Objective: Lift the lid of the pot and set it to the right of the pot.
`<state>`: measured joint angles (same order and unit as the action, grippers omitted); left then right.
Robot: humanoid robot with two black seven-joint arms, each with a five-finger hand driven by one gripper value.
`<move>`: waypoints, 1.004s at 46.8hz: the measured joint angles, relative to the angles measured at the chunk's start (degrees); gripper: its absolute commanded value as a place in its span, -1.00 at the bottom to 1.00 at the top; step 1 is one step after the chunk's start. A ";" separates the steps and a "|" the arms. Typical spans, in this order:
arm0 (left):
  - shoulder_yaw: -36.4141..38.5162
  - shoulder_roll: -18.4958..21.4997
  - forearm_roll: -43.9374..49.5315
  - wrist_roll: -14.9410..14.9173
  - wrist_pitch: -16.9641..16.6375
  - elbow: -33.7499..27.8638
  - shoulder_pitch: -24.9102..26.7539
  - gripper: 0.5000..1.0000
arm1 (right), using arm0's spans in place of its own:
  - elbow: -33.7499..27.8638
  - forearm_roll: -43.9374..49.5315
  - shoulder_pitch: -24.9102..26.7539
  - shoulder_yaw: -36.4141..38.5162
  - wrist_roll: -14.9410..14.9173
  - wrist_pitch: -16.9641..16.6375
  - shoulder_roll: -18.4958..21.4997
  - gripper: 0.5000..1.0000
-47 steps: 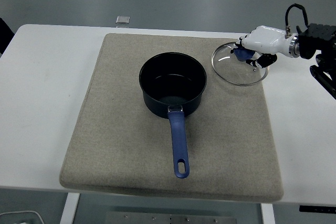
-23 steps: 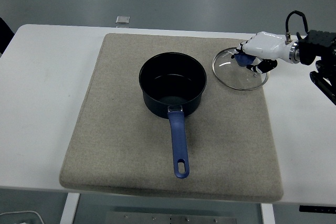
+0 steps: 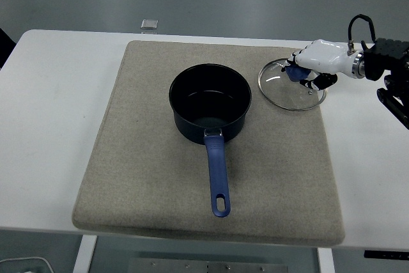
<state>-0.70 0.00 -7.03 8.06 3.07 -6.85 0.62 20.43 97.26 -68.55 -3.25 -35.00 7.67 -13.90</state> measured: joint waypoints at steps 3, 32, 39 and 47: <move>0.00 0.00 0.00 -0.01 0.00 0.04 0.00 1.00 | 0.14 -0.03 0.00 0.00 0.01 0.02 0.01 -0.05; 0.00 0.00 0.00 0.01 0.00 0.00 0.00 1.00 | 0.32 -0.05 -0.37 0.41 0.00 -0.25 -0.17 0.59; -0.01 0.00 0.00 -0.02 0.00 0.03 0.00 1.00 | 0.66 0.02 -0.77 -0.12 0.00 -0.52 -0.89 0.59; 0.00 0.00 0.00 -0.03 0.00 0.04 0.00 1.00 | 1.45 0.12 -1.25 -0.28 0.00 -1.19 -1.89 0.59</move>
<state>-0.71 0.00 -7.03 8.02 3.07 -6.82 0.62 21.88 97.37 -69.80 -3.52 -35.00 6.48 -15.79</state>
